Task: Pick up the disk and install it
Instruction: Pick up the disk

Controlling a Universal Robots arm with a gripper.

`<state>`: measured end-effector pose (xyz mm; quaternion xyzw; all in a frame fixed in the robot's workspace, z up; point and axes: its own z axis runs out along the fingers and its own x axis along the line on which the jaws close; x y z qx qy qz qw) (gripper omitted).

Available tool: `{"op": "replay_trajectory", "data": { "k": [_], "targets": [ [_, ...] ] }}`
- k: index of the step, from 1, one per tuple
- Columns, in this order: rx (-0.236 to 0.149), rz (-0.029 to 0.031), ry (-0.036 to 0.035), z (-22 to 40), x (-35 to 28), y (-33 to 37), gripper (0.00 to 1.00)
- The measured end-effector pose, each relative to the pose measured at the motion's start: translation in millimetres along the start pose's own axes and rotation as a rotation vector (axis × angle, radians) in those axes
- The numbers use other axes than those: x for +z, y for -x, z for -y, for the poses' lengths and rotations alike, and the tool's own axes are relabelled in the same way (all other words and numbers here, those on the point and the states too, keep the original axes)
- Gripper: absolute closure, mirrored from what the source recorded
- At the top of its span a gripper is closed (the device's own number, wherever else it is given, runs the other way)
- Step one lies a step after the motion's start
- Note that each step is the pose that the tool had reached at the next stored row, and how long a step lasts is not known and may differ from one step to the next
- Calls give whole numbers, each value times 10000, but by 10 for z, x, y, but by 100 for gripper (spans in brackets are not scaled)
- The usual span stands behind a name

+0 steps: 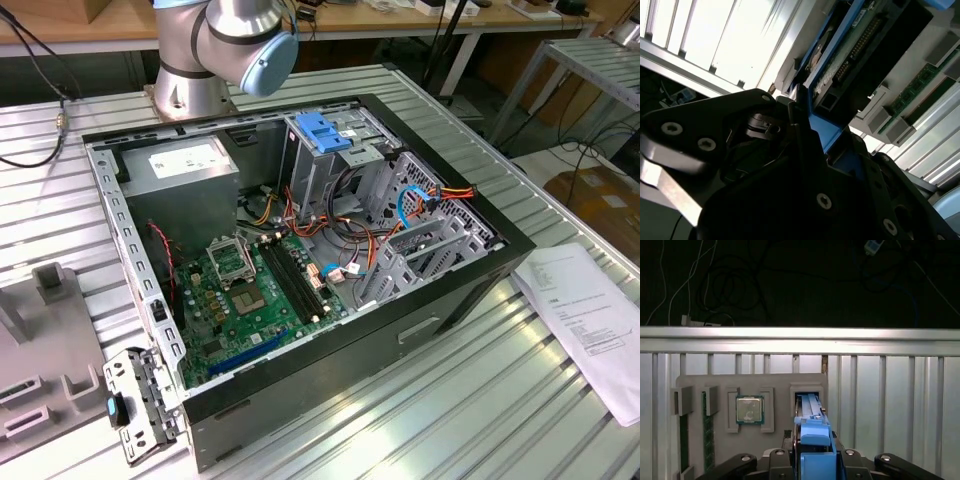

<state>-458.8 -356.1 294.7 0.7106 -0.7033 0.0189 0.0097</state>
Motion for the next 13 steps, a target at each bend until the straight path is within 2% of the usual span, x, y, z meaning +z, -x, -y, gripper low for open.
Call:
{"op": "replay_trajectory", "data": {
  "k": [3, 5, 6, 7, 9, 10, 11, 13],
  "targets": [
    [0, -2, 5, 1, -92, -4, 63],
    [-1, -2, 4, 3, -216, -9, 63],
    [-1, -3, 6, 4, -350, -14, 63],
    [-1, -3, 5, 5, -424, -17, 63],
    [-1, -3, 6, 6, -496, -20, 63],
    [0, -3, 6, 7, -570, -23, 63],
    [0, -2, 5, 7, -619, -25, 63],
    [-1, -3, 6, 8, -684, -28, 63]
  ]
}}
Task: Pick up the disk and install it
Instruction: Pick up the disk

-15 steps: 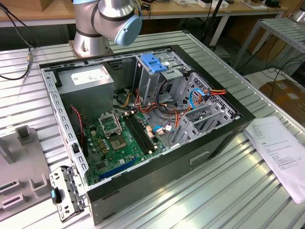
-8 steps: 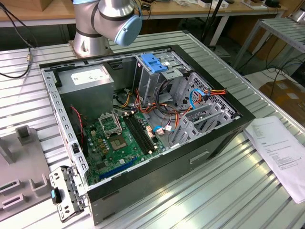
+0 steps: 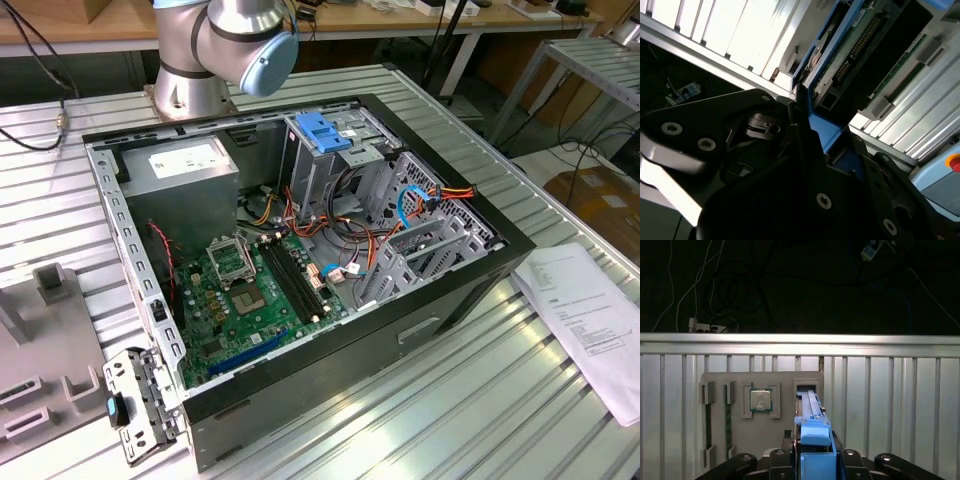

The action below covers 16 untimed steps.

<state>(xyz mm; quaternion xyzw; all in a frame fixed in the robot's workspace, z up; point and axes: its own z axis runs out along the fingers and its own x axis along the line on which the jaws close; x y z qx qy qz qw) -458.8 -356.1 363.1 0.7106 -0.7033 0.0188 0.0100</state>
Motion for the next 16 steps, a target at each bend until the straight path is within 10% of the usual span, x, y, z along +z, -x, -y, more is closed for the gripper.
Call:
{"op": "replay_trajectory", "data": {
  "k": [16],
  "targets": [
    [0, 0, 0, 9, -708, -29, 63]
  ]
}}
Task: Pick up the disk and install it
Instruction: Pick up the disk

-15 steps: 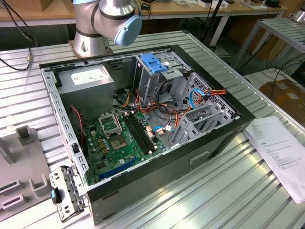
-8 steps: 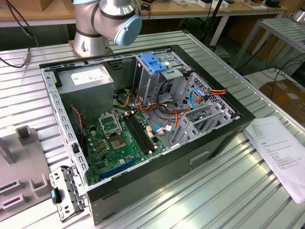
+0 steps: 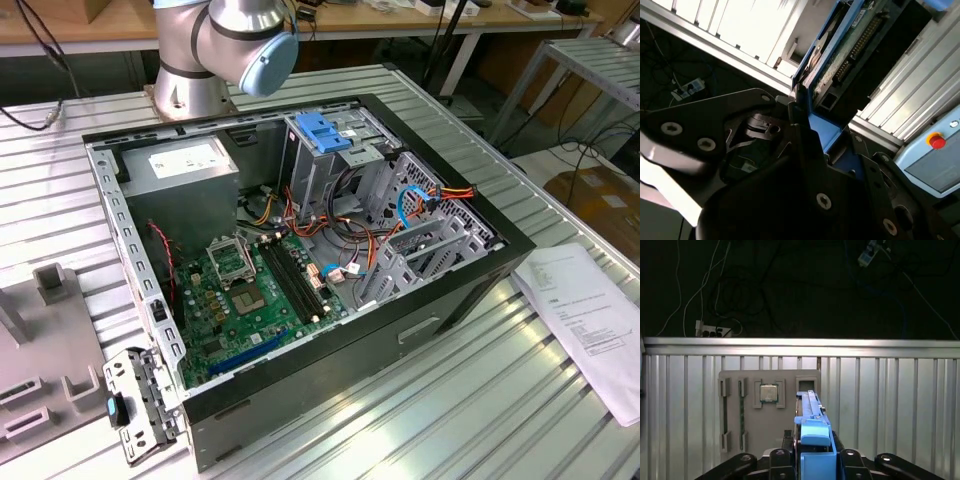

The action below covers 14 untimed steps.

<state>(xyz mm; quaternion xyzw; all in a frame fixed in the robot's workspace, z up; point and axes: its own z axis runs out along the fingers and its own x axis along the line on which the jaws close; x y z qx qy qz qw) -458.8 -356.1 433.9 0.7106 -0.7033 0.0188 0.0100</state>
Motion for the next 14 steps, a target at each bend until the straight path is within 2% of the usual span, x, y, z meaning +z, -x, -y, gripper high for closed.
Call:
{"op": "replay_trajectory", "data": {
  "k": [1, 2, 7, 8, 10, 11, 13, 14],
  "targets": [
    [0, 0, 0, 0, -28, -1, 63],
    [0, 0, 1, 1, -99, -4, 63],
    [0, 0, 0, 3, -261, -11, 63],
    [0, 0, -1, 4, -316, -13, 63],
    [0, 0, 1, 6, -480, -20, 63],
    [0, 0, 0, 7, -530, -22, 63],
    [0, 1, 0, 9, -677, -28, 63],
    [-1, 0, 1, 9, -725, -30, 63]
  ]
}}
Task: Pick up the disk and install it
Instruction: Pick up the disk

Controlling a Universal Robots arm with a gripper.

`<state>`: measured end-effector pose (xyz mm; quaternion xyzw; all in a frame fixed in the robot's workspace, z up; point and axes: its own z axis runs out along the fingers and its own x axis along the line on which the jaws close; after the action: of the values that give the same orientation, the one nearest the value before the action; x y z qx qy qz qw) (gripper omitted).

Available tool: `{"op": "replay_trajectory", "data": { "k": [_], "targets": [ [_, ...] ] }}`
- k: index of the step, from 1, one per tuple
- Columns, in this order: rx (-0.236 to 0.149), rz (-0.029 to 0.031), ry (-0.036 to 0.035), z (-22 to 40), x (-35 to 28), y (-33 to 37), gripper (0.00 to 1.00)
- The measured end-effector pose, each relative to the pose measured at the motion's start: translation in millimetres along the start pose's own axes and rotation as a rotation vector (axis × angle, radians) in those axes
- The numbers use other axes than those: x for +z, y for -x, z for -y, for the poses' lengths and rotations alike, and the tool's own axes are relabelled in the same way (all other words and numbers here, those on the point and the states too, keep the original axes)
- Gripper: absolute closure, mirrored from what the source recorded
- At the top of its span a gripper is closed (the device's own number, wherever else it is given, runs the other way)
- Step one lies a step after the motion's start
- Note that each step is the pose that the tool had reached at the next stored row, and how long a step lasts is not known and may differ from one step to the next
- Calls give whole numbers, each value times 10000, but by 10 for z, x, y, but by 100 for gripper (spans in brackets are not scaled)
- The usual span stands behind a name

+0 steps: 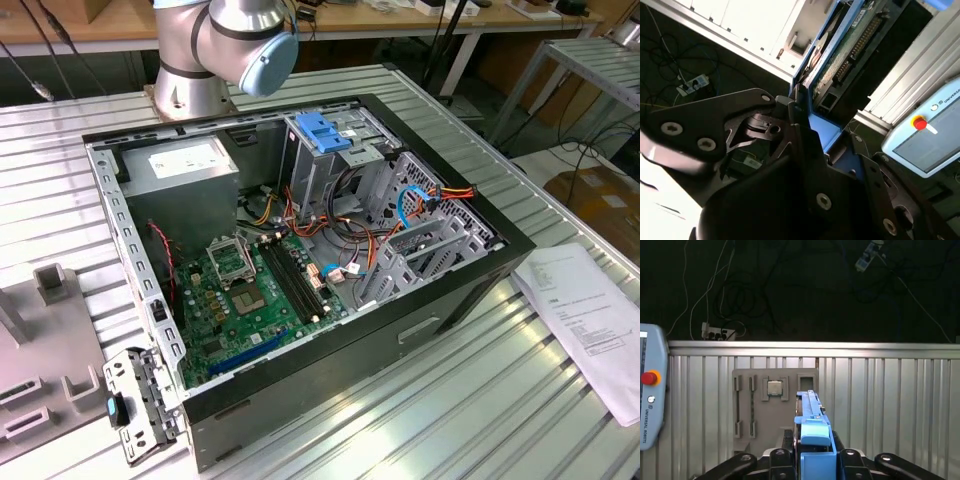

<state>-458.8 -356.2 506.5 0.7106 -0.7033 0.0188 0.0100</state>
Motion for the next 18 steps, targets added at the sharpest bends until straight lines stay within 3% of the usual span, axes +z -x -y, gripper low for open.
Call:
{"op": "replay_trajectory", "data": {
  "k": [2, 8, 15, 17, 18],
  "targets": [
    [1, 0, -1, 1, -53, -2, 63],
    [1, 1, 0, 16, -62, -3, 63],
    [1, 0, -1, 259, -57, -5, 63],
    [1, 0, 0, 398, -55, -7, 63],
    [1, 0, -1, 495, -53, -8, 63]
  ]
}}
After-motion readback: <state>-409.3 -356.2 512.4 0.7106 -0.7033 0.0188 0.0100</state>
